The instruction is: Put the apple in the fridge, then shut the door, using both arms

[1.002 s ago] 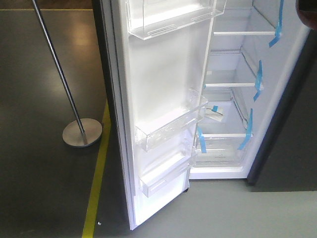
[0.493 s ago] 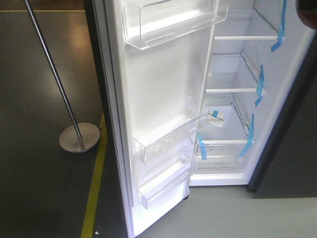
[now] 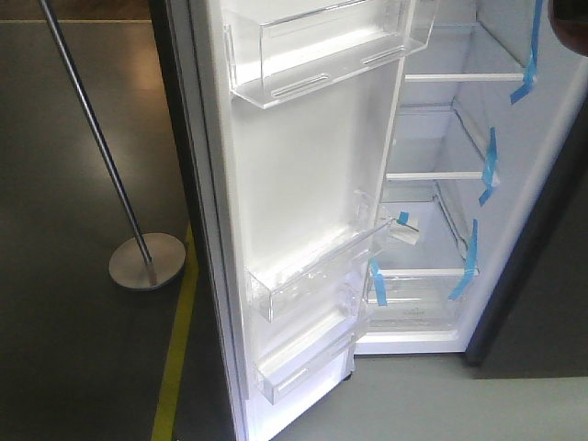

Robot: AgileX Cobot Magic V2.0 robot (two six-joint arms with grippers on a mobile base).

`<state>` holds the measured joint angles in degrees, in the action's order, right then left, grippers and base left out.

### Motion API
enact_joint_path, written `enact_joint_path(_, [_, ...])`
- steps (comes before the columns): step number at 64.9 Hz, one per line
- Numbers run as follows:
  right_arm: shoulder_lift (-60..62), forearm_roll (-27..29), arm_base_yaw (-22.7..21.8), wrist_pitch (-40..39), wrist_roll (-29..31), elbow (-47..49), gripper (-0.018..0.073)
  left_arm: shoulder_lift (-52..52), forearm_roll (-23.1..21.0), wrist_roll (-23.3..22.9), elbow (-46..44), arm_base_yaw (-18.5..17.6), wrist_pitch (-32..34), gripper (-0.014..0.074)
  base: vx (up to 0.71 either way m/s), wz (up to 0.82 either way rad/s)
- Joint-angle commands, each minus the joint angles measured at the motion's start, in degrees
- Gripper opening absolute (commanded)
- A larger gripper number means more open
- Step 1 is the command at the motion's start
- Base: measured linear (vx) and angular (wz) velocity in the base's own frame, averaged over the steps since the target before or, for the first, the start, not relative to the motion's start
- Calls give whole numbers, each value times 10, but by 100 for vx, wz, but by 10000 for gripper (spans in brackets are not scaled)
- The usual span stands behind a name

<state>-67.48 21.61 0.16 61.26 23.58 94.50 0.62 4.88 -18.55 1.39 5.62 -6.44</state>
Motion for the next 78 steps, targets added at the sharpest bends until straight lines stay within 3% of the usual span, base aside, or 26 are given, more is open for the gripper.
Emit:
enact_joint_path(1, [13, 13, -2, -45, 3, 17, 70, 9, -4, -4, -10, 1, 44, -7, 5, 1])
enact_joint_path(78, [13, 13, -2, -45, 3, 17, 70, 9, -4, -4, -10, 1, 44, -7, 7, -2])
